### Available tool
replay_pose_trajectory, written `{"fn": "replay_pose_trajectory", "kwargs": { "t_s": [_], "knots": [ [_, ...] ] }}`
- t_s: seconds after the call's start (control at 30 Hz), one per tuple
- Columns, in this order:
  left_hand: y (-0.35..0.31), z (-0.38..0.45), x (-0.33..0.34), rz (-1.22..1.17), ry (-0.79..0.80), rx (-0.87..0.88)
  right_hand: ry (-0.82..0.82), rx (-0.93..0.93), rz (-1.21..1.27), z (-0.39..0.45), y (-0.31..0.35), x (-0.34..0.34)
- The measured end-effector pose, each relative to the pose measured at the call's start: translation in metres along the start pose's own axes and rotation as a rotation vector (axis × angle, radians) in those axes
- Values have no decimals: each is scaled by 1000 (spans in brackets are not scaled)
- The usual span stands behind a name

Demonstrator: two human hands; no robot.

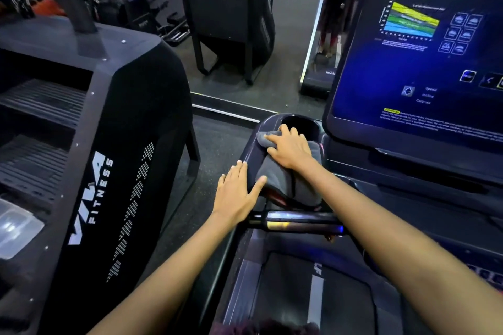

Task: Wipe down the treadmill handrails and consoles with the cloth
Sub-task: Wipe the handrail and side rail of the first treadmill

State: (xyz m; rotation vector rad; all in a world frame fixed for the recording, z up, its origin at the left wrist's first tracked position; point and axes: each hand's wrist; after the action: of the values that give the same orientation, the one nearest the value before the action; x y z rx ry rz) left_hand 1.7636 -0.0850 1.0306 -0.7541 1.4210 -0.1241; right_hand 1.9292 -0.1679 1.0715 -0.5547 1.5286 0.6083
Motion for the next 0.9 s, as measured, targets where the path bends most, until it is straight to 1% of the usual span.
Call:
{"fn": "replay_pose_trajectory", "kwargs": {
  "t_s": [0.1, 0.2, 0.27, 0.33, 0.4, 0.47, 0.57, 0.7, 0.77, 0.9],
  "knots": [
    [-6, 13, -5, -33, 3, -19, 37, 118, 104, 20, 6, -8],
    [-12, 32, -8, -118, 47, -45, 88, 116, 134, 30, 1, -14],
    [-15, 47, -11, -281, 93, -107, 126, 59, 113, 28, -6, -14],
    [-21, 64, -16, -517, 75, -222, 131, 46, 113, 26, -12, -12],
    [-26, 80, -18, -595, 71, -279, 108, 79, 143, 30, -13, -11],
    [-29, 94, -18, -548, 93, -274, 85, 123, 173, 38, -13, -10],
    [-28, 98, -12, -355, 107, -207, 78, 188, 240, 51, -19, -8],
    [-24, 100, -1, -169, 50, -133, 85, 259, 296, 66, -27, -6],
    [-27, 101, 1, -89, 32, -139, 96, 227, 284, 67, -28, -7],
    [-26, 102, 5, 13, 31, -127, 85, 117, 173, 59, -30, -3]
  ]
}}
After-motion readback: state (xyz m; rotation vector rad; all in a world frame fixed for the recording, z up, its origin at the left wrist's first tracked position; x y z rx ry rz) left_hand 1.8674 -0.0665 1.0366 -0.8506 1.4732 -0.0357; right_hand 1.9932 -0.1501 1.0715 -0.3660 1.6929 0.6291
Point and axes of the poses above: each hand's wrist, its own z-axis towards the middle knuckle, its own x-axis out of the palm, y = z × x, and after that the axes turned 2 degrees about y, right-handed
